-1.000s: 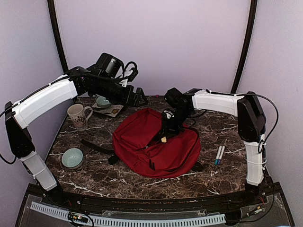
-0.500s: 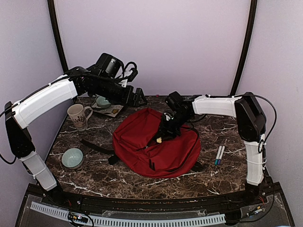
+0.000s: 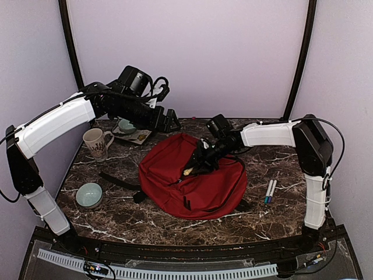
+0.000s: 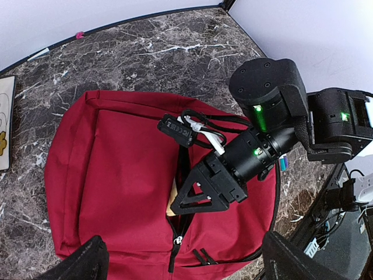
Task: Pack the student bag
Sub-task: Place the pen in the lower front pocket of the bag, then adjust the pen in the lower front pocket of the bag.
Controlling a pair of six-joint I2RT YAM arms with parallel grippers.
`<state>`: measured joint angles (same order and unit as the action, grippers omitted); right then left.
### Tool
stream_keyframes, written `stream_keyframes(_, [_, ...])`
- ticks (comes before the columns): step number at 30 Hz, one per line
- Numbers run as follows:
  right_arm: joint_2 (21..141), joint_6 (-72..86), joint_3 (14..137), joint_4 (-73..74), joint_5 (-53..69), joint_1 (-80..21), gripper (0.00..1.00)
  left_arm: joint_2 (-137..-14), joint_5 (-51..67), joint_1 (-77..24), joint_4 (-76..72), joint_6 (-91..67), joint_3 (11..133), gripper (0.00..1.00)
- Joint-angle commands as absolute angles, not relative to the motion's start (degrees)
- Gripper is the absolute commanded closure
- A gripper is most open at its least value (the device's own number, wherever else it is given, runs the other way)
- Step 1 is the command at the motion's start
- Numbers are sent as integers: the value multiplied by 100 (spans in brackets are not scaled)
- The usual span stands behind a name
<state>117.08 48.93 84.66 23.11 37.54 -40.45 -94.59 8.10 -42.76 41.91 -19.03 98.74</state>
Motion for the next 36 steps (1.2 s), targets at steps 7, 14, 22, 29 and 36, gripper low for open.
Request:
stream_keyframes(7, [11604, 5404, 8437, 1116, 4131, -4236, 60, -9221, 836, -4298, 4263, -1846, 9898, 6])
stream_keyframes(14, [11610, 5069, 8482, 1594, 3830, -4244, 60, -9164, 783, -4302, 4289, -1852, 9857, 6])
stream_keyframes(22, [11265, 4664, 8244, 2119, 3435, -4236, 60, -9183, 829, -4300, 4219, -1898, 9798, 6])
stream_keyframes(29, [11097, 4348, 8427, 2715, 2912, -4236, 60, -9352, 963, -4299, 4175, -1916, 9973, 6])
stream_keyframes(36, [11292, 4432, 8329, 2446, 2874, -4252, 60, -9472, 1061, -4298, 4166, -1943, 10109, 7])
